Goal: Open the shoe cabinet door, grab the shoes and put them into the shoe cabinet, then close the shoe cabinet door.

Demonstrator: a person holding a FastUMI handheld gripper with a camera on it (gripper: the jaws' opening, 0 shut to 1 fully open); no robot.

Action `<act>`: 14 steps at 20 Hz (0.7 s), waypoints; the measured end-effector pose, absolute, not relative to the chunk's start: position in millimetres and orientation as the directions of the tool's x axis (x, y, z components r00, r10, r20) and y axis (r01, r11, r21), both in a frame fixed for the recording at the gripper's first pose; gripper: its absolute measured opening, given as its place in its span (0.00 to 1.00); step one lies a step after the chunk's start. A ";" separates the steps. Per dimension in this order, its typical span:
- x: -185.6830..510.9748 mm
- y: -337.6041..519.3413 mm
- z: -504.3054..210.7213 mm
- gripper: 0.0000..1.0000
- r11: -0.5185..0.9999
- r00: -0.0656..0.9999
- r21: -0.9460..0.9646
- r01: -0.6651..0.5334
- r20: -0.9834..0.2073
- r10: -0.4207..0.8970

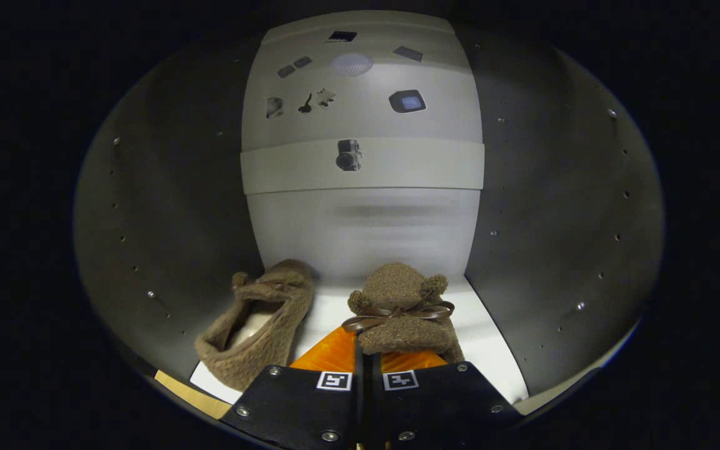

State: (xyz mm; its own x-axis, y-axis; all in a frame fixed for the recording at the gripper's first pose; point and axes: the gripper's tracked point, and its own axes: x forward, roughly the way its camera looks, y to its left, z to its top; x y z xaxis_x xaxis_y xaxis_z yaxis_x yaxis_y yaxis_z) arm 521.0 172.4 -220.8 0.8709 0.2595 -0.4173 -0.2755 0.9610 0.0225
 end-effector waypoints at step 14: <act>544.0 178.2 -246.9 0.36 0.965 0.848 -0.043 -0.259 -0.488 0.206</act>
State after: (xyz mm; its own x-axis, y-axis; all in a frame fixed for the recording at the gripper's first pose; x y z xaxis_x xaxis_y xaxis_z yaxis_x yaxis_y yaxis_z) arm 544.0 178.2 -246.9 0.8484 0.2058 -0.4878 -0.2586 0.9651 -0.0426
